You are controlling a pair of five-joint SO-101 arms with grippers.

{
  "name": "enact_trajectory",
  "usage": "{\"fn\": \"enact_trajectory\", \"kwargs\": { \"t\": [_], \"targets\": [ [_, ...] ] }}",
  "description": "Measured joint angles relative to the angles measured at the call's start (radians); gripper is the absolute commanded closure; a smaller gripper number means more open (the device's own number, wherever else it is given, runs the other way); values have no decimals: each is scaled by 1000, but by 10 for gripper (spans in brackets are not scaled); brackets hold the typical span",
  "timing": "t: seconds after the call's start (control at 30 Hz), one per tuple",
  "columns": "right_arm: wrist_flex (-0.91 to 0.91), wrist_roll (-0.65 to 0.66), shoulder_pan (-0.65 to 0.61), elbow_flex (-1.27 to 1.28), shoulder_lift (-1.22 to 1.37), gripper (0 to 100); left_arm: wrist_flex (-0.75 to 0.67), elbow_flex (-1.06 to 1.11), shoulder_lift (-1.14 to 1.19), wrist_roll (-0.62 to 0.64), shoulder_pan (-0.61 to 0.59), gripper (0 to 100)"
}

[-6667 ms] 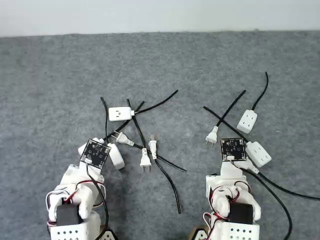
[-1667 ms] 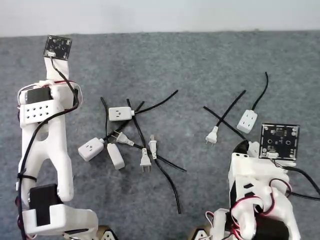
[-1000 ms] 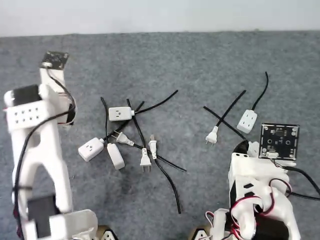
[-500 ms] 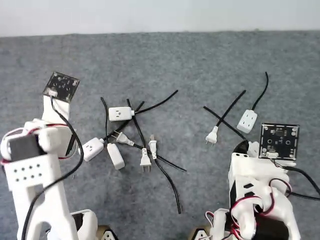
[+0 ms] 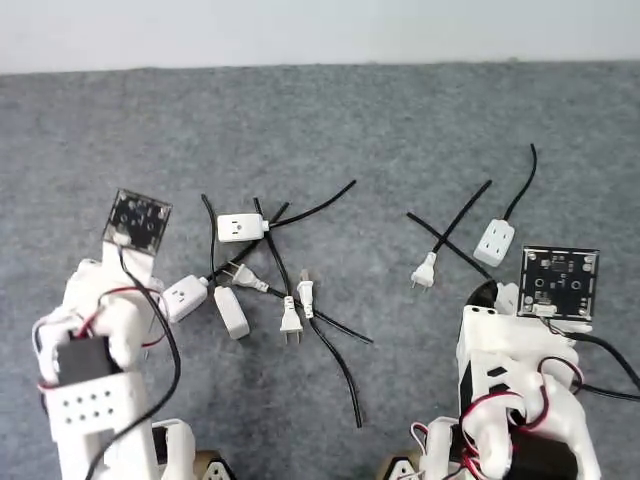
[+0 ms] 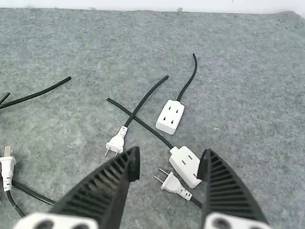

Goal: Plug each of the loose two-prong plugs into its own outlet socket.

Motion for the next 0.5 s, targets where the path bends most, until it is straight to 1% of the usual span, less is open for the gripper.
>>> {"fn": "enact_trajectory", "kwargs": {
  "t": [0.17, 0.23, 0.33, 0.5],
  "targets": [
    [0, 0, 0, 0, 0, 793, -252, 262, -190, 0, 15, 953],
    [0, 0, 0, 0, 0, 793, -310, 367, -278, 0, 12, 953],
    [0, 0, 0, 0, 0, 793, -276, 400, -431, 0, 14, 953],
    [0, 0, 0, 0, 0, 793, -94, 400, -730, 0, 12, 953]
  ]
}}
